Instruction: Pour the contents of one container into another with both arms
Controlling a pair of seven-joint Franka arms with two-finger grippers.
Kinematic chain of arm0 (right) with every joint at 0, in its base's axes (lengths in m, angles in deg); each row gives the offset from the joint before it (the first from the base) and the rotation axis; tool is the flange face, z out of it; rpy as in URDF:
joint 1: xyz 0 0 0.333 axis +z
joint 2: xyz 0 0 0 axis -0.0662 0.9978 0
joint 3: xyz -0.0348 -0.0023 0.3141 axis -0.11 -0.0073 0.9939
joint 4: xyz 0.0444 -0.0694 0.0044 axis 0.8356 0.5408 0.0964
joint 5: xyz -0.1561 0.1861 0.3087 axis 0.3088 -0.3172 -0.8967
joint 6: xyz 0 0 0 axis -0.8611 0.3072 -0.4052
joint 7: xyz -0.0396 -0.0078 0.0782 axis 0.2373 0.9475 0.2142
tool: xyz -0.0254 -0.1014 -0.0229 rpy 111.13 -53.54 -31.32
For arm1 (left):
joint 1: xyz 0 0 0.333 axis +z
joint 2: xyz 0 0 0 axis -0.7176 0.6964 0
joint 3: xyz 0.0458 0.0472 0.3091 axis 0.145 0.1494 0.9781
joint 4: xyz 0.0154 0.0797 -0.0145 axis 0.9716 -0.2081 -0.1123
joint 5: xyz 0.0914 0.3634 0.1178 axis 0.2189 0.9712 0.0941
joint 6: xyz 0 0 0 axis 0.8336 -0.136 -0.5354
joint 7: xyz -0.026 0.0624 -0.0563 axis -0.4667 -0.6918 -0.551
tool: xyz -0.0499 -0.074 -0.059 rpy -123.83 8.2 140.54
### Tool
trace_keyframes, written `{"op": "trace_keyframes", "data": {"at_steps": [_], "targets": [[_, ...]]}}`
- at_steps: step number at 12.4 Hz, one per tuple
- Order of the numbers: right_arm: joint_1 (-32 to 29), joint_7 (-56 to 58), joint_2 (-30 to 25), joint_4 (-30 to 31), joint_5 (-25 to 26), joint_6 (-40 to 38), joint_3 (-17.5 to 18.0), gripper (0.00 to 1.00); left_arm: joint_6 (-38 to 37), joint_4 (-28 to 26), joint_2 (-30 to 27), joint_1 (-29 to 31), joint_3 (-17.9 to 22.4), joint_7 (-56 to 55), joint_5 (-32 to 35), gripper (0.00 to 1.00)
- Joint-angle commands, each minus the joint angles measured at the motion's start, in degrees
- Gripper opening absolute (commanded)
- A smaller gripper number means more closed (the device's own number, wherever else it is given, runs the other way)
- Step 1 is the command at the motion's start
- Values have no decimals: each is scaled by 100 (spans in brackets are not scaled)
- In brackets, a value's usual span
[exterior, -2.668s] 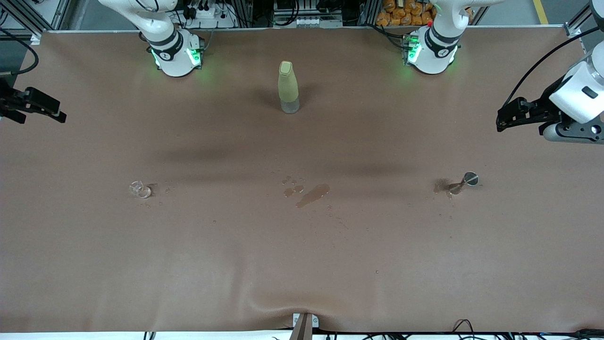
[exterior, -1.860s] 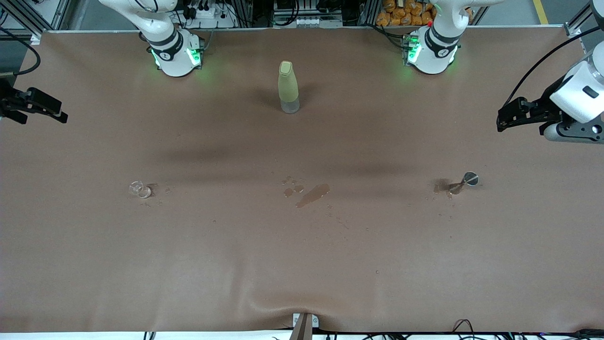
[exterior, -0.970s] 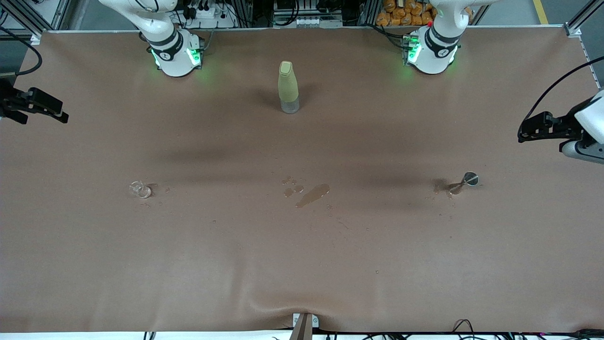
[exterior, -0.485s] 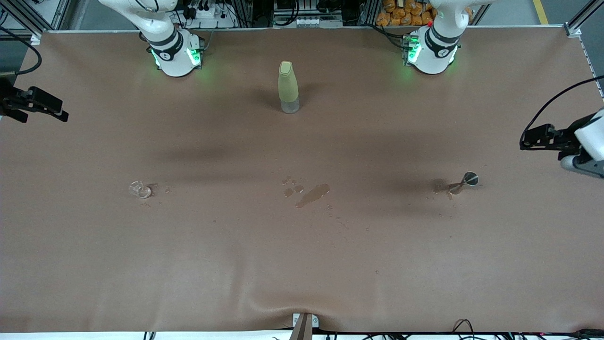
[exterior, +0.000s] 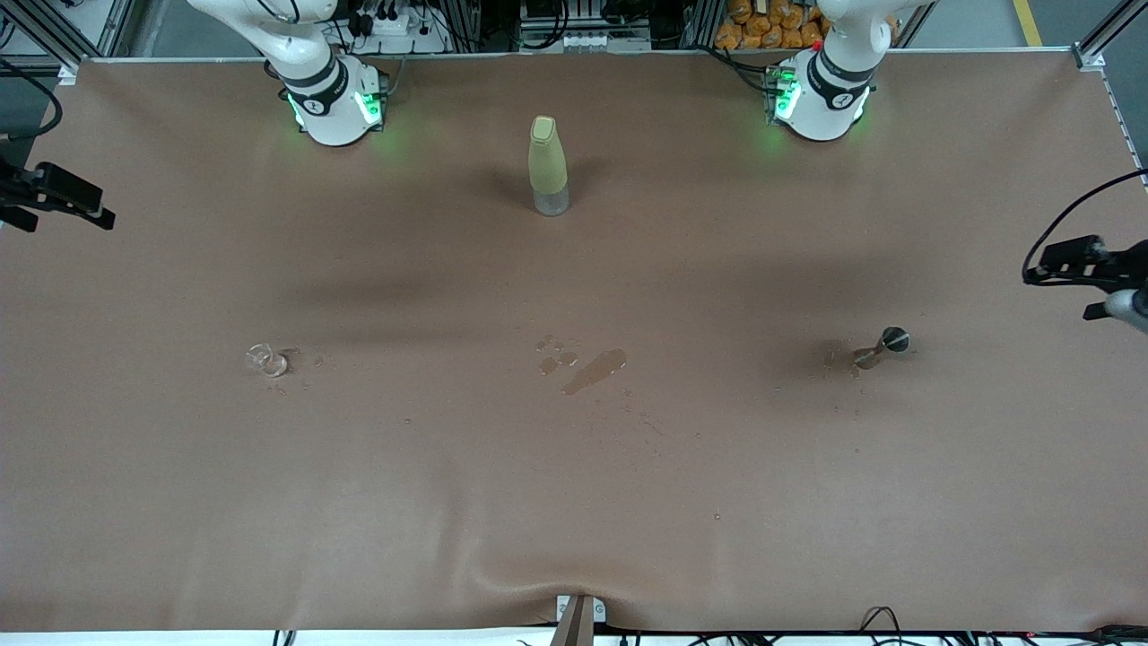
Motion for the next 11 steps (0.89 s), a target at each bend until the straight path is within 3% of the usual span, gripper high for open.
{"op": "trace_keyframes", "data": {"at_steps": [1,4,11], "targets": [[49,1150,-125,97,98,-13,-331,100,69,118,487,463,-37,1321,-536,100],[40,2793,-90,97,106,14,-726,100,305,127,796,692,-37,2395,-720,100],[-75,7494,32,158,212,382,-1368,100,490,302,1657,1370,-54,4677,-2434,100]]}}
